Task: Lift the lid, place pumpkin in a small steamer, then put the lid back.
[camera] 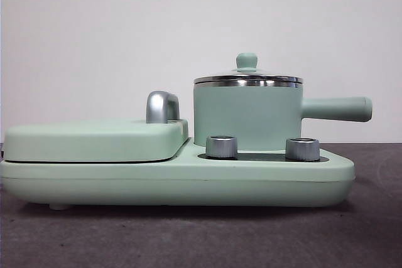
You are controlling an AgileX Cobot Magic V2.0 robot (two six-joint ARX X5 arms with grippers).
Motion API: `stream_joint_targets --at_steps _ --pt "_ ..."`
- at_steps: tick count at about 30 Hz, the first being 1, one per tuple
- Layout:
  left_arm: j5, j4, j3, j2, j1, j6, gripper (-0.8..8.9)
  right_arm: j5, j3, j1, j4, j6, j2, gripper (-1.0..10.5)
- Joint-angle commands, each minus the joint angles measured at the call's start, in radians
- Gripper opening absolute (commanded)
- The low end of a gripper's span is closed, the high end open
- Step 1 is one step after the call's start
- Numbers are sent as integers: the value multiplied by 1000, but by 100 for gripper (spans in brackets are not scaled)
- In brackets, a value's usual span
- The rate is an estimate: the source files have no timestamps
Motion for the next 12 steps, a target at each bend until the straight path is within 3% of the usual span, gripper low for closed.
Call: stream_joint_targets --at_steps 1,12 --pt "-2 -4 -19 -2 1 9 6 -6 -4 0 -8 -18 -1 17" --pt "-2 -4 -19 -2 1 9 6 -5 -4 0 13 -17 -1 17"
